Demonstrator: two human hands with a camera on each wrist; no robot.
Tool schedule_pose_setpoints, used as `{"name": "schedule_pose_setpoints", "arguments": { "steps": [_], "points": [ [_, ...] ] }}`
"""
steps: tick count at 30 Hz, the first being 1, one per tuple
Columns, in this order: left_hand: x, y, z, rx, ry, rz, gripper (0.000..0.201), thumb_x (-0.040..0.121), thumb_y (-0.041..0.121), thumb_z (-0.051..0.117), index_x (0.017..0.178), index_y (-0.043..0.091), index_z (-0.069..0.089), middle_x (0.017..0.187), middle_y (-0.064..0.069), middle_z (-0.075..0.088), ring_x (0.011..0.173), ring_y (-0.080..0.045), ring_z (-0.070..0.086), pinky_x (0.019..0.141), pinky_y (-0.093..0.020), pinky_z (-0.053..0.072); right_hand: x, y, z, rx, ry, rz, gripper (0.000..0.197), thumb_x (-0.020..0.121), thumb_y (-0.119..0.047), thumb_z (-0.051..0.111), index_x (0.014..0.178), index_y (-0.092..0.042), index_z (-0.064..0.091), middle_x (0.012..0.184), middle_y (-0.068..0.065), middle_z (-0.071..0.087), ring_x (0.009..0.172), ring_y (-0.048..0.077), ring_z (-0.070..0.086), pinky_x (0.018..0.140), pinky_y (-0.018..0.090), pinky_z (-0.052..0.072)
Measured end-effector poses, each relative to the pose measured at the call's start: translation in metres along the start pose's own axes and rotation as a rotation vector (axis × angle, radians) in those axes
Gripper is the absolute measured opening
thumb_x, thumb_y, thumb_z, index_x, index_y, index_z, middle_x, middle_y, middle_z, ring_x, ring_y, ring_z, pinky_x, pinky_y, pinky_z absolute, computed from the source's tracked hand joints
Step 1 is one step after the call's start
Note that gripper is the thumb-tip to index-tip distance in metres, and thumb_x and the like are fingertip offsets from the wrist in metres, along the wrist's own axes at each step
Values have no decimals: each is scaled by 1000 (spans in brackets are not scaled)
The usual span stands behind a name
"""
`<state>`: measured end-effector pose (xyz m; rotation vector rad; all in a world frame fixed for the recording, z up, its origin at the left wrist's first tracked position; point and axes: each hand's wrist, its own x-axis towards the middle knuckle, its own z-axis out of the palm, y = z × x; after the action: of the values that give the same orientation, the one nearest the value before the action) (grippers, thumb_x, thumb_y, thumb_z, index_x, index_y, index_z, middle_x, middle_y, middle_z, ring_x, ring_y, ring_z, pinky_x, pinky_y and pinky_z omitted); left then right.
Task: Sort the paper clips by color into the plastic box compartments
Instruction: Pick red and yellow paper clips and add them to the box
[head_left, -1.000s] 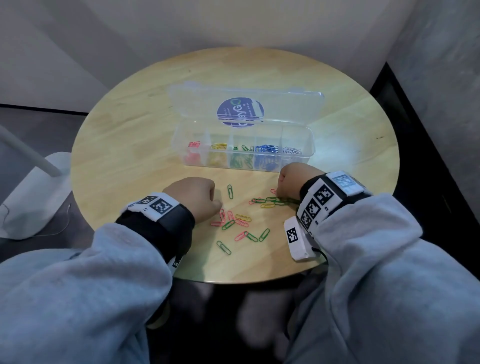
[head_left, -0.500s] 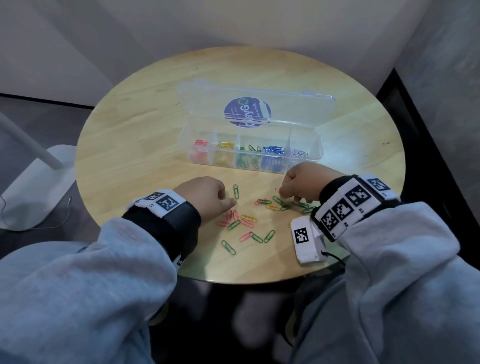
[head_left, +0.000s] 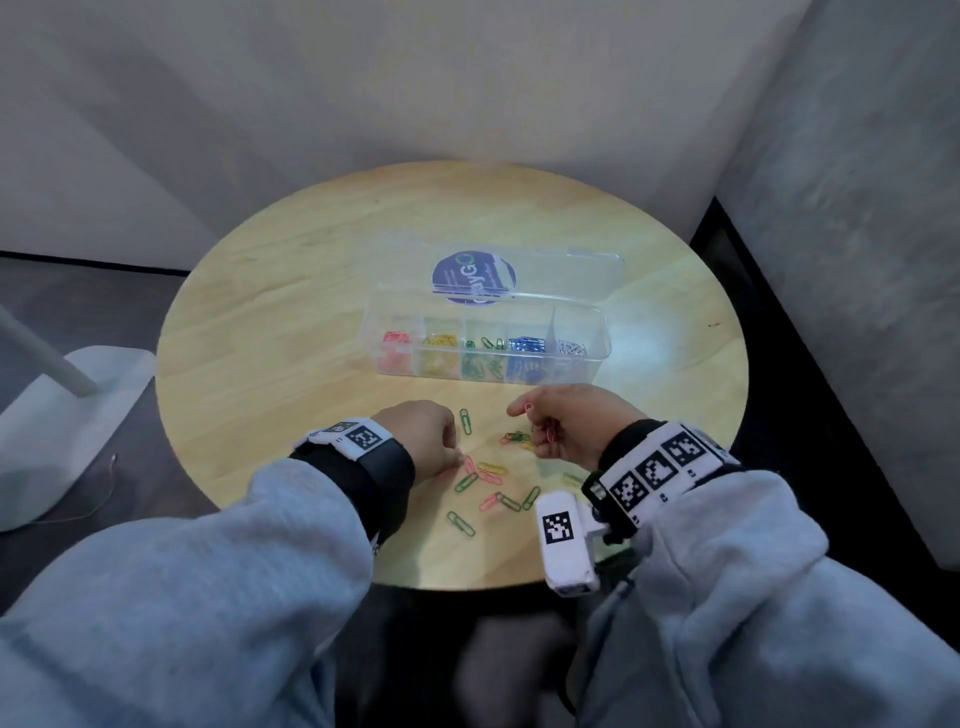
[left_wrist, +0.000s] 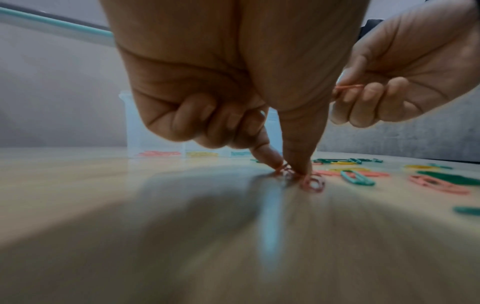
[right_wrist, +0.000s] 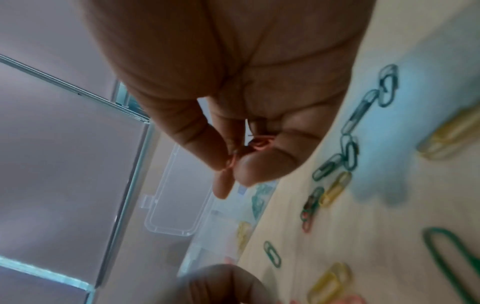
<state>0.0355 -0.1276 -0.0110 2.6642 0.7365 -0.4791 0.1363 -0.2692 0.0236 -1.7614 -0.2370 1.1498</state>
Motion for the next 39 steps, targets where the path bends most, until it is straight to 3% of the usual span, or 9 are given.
{"name": "schedule_pose_setpoints", "arguments": {
  "steps": [4,8,17,20,23,28,31,35,39],
  "points": [
    [1,-5,-5,-10,-46,14,23,77,42,69,73,25,54,82,4,58,79,-18,54,62,-26,36,-5,-5,13,-28,81,53,26,92,1,39,70,-5,52,62,6,38,53,15,41,44,19,40],
    [7,-3,-11,9,-124,12,22,74,39,74,79,21,62,78,3,61,74,-18,54,54,-24,34,0,-12,21,-37,65,99,27,92,2,35,69,-6,45,63,7,39,52,16,40,45,20,34],
    [7,5,-3,98,-97,11,22,79,32,65,86,12,71,74,-2,60,67,-22,53,52,-25,35,-3,-8,22,-894,-42,-121,5,83,-16,59,86,-19,62,67,-13,49,64,6,46,53,19,34],
    [6,5,-3,115,-81,4,24,79,32,65,89,12,71,75,-2,60,67,-21,53,49,-24,34,-1,-3,28,-1109,-70,-87,15,82,-13,61,96,-14,65,70,-10,47,69,11,46,52,20,32],
    [5,6,-4,128,-93,-3,18,81,30,63,87,14,68,76,-2,58,67,-21,52,48,-24,33,1,-3,23,-1141,-73,-83,17,83,-16,62,99,-13,64,72,-9,47,75,13,48,53,20,33],
    [-2,5,-12,88,-86,32,17,81,24,61,87,10,69,80,-3,62,71,-21,54,54,-24,36,4,-15,3,-1039,-3,-116,11,85,-25,64,92,-17,63,68,-12,47,61,3,43,52,19,32],
    [-7,-6,-37,-182,-70,40,11,82,21,61,74,15,61,76,-2,61,68,-17,53,63,-24,41,5,-15,-3,-1035,7,-112,4,86,-22,60,87,-18,59,68,-10,49,59,4,44,50,18,33],
    [-19,-22,-64,-824,-71,-74,30,85,1,51,58,13,44,62,-6,55,46,-10,52,42,-14,41,9,-11,2,-1065,-56,-160,7,82,-23,66,84,-21,60,68,-13,46,62,1,43,55,20,32],
    [-19,-28,-59,-951,-137,-160,35,83,-7,44,56,14,35,55,-8,52,40,-12,45,36,-12,30,14,-4,15,-1129,-126,-107,14,75,-16,68,82,-25,60,74,-12,50,70,8,48,61,26,40]
  ]
}}
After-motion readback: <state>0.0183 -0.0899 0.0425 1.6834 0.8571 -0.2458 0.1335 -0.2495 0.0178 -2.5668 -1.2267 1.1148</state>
